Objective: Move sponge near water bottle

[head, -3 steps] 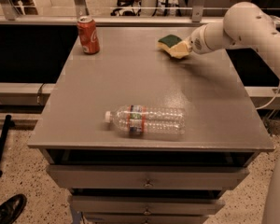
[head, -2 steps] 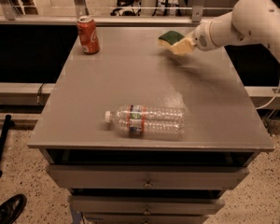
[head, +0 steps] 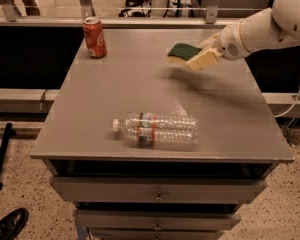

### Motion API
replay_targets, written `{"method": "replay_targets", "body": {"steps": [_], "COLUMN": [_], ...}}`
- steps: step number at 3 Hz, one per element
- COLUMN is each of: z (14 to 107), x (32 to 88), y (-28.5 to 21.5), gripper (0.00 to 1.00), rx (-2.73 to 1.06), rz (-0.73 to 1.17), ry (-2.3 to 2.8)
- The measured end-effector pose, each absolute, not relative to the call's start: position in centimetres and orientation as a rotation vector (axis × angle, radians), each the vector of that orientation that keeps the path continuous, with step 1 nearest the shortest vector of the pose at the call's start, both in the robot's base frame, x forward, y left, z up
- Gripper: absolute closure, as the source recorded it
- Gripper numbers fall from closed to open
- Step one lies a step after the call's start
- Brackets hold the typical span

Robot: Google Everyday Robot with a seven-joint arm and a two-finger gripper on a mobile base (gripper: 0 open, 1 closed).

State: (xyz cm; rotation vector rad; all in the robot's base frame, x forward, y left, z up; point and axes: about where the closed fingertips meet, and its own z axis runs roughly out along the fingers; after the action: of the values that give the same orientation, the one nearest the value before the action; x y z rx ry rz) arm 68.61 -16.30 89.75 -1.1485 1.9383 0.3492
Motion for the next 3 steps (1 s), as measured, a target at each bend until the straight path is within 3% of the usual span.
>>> {"method": "replay_targets", "body": {"steps": [3], "z": [87.7], "x": [58.7], "y": [-14.0], "gripper": [1.00], "rx": [-1.644], "rz": [0.429], "ry": [1.728]}}
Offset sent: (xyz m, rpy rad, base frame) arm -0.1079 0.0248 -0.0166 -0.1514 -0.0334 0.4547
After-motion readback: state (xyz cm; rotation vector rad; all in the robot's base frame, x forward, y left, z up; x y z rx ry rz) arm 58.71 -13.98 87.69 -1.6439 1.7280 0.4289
